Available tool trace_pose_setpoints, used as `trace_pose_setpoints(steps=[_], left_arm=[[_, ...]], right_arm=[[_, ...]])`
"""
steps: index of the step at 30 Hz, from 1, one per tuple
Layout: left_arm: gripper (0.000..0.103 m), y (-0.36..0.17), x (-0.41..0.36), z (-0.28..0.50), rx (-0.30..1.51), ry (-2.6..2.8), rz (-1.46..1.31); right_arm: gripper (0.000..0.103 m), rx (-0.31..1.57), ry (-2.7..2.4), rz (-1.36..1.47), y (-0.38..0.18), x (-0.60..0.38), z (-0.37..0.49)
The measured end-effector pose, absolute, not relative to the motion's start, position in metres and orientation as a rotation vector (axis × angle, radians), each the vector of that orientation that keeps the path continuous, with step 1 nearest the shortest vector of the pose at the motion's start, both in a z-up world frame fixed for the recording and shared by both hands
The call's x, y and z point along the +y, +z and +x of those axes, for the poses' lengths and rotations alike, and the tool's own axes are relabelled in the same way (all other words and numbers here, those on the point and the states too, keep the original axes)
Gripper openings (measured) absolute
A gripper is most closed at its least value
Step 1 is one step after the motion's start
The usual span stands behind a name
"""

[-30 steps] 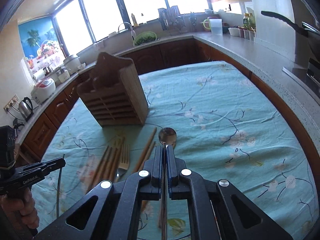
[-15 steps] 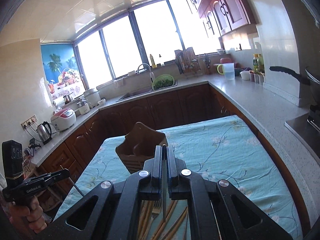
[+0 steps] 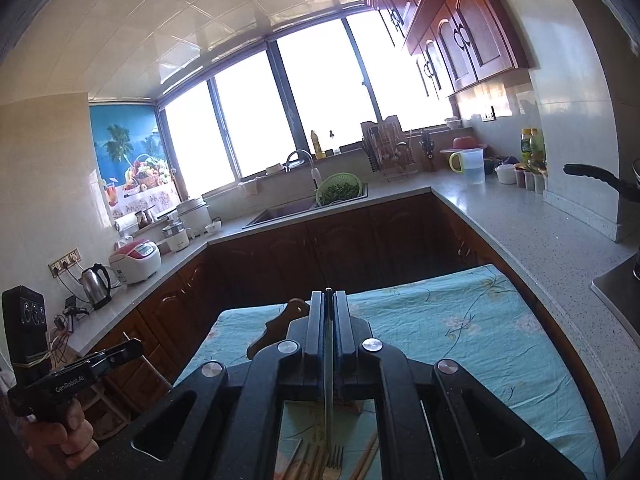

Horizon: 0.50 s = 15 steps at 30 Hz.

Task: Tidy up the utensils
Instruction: 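Lift both held metal chopsticks and carry them over the wooden holder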

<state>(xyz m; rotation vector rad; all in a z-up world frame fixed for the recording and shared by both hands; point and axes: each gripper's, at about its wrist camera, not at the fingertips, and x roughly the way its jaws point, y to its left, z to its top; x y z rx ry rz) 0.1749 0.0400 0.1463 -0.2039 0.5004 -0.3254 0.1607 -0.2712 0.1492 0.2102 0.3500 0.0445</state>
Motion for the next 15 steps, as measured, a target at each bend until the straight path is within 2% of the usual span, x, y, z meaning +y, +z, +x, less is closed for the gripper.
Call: trace_pose_setpoints(steps=[9,15], left_arm=[[0.002,0.171,0.036,0.221,0.354,-0.291,-0.198],[0.002,0.133,0.029,0.272,0.359,-0.244,-0.225]], right_arm=[[0.004,0.263,0.025,0.248,0.181,-0.279,0.216],[0.004,0.289,0.011,0.278,0.157,-0.283,0.259]])
